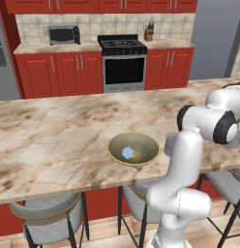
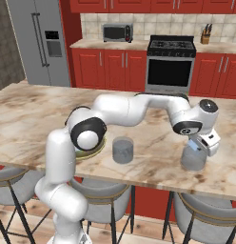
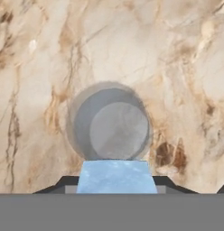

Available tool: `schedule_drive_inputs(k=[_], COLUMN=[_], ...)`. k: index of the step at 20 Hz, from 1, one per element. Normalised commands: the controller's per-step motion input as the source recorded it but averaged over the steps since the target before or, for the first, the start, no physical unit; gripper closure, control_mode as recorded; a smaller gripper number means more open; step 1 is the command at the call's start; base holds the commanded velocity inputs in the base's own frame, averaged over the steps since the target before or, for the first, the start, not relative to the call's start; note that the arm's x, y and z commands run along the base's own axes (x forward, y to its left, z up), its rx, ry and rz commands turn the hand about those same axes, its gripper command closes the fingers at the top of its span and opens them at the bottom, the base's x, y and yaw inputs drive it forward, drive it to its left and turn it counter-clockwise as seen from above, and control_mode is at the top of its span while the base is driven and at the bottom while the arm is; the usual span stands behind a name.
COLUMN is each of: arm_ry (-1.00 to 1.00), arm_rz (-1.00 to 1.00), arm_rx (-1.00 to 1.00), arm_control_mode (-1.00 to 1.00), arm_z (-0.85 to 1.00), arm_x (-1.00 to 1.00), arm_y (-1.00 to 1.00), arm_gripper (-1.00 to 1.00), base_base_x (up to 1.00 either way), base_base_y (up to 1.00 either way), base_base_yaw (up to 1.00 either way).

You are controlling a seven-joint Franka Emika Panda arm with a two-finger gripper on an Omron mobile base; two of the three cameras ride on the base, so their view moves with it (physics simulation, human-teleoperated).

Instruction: There are four ice cubes in the ice bowl. Place two ice cubes in each glass of water.

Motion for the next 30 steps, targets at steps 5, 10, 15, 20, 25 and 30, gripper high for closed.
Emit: schedule_drive_inputs(k=[5,10,15,20,25,30], arm_ry=[0.00,0.01,0.06,0.08,0.01,0.00], arm_rz=[-0.02,0.00,0.00,0.00,0.00,0.00], arm_rx=[0.00,0.00,0.03,0.02,0.00,0.03], arm_control_mode=[-1.00,-1.00,-1.00,-1.00,-1.00,-1.00], arm_z=[-0.44,-0.42,-0.02,-0.04,-0.27,-0.13], arm_x=[0.28,0.18,0.27,0.33,0.33,0.17], arm_y=[-0.01,-0.20,-0.22,-0.10,-0.11,-0.29], arm_gripper=[1.00,1.00,1.00,1.00,1.00,1.00], base_base_x=[0.00,0.00,0.00,0.00,0.00,0.00], base_base_y=[0.00,0.00,0.00,0.00,0.00,0.00], base_base_yaw=[0.00,0.00,0.00,0.00,0.00,0.00])
